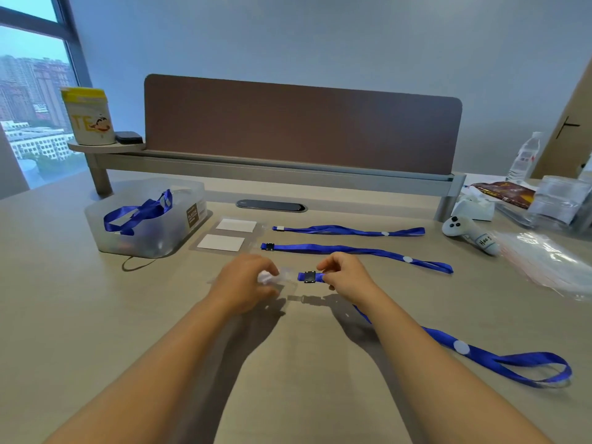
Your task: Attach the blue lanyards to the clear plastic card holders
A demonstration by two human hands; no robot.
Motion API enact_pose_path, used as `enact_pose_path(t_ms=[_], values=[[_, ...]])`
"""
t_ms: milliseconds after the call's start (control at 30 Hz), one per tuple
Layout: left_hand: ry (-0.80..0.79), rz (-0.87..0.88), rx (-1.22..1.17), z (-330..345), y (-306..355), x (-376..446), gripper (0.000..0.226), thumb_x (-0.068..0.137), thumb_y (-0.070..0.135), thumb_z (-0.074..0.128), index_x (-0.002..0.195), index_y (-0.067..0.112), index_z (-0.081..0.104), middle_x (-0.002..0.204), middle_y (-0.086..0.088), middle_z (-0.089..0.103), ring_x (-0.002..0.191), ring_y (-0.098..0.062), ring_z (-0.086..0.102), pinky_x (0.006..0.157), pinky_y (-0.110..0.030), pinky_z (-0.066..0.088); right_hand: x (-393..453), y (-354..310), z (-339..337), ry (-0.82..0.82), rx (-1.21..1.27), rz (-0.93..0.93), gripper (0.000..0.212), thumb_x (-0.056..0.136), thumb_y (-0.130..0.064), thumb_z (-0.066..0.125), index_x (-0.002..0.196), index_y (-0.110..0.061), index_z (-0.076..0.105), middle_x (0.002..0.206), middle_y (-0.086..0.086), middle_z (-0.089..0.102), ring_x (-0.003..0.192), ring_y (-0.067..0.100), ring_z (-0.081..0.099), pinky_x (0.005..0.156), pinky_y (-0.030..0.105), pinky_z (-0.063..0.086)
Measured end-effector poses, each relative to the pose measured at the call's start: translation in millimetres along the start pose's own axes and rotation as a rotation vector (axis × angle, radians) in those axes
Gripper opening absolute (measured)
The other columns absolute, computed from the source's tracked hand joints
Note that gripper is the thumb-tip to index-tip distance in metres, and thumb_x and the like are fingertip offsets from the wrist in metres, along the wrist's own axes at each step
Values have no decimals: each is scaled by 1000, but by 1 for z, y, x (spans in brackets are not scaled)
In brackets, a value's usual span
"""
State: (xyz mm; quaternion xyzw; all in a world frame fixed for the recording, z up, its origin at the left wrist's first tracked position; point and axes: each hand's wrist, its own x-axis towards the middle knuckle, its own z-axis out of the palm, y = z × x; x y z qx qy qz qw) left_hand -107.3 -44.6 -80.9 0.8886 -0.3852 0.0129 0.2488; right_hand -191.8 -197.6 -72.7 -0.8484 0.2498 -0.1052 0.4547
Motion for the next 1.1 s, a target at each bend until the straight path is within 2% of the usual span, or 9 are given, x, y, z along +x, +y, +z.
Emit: enact_pose_path(t_ms=[133, 267, 333, 367, 433, 500, 700, 1000, 1100], values=[[-285, -91, 25, 17, -9, -3, 63, 69, 46, 68, 122, 19, 47, 135, -5, 48, 121, -22, 42, 102, -36, 37, 5, 7, 9, 72, -172, 30, 29, 90, 2, 44, 111, -10, 59, 116, 9, 59, 104, 19, 54, 94, 32, 46], [-329, -117, 195, 28, -16, 1, 76, 74, 62, 50, 133, 18, 32, 146, -7, 31, 133, -26, 28, 110, -41, 27, 0, 10, 12, 84, -460, -8, 34, 93, -17, 45, 126, -17, 50, 132, 5, 53, 120, 21, 48, 104, 38, 37], [-321, -170, 262, 33, -22, 2, 84, 74, 68, 43, 137, 19, 20, 152, -8, 17, 139, -30, 15, 115, -47, 15, -4, 15, 18, -46, -621, 11, 41, 93, -34, 43, 130, -18, 45, 138, 8, 47, 127, 26, 41, 110, 45, 28], [-305, -194, 277, 35, -26, 2, 86, 73, 70, 40, 138, 19, 18, 153, -9, 14, 140, -31, 11, 115, -49, 11, -6, 19, 22, -129, -680, 42, 49, 92, -41, 39, 136, -19, 37, 147, 10, 36, 136, 30, 30, 114, 51, 18], [-252, -223, 281, 38, -34, 2, 84, 72, 72, 38, 135, 18, 23, 152, -9, 17, 139, -31, 13, 115, -51, 11, -6, 28, 31, -225, -758, 74, 61, 93, -49, 29, 146, -24, 14, 159, 5, 5, 145, 32, 0, 115, 56, -1], [-198, -228, 267, 36, -40, 1, 77, 74, 70, 38, 130, 18, 30, 148, -8, 25, 136, -29, 20, 114, -52, 16, -1, 34, 32, -209, -809, 28, 63, 92, -53, 24, 147, -28, 5, 159, 1, -6, 145, 30, -10, 114, 57, -5], [-130, -227, 223, 21, -71, 0, 63, 75, 65, 43, 121, 21, 38, 138, -5, 39, 126, -25, 34, 109, -50, 25, 22, 38, 27, -259, -848, -104, 62, 90, -57, 27, 146, -36, 8, 159, -3, -1, 146, 27, -5, 114, 57, -5], [-137, -258, 212, 10, -84, 0, 69, 73, 68, 41, 124, 22, 37, 143, -5, 33, 132, -26, 26, 111, -54, 18, 30, 37, 26, -211, -806, -118, 66, 89, -58, 31, 146, -35, 8, 159, -1, 3, 147, 24, -1, 117, 55, -1], [-14, -195, 209, 7, -80, 0, 70, 76, 63, 45, 130, 21, 34, 147, -7, 27, 137, -27, 17, 114, -53, 15, 22, 31, 22, -116, -773, -195, 67, 90, -53, 34, 146, -32, 7, 159, -1, -2, 147, 23, -4, 117, 52, -2]])
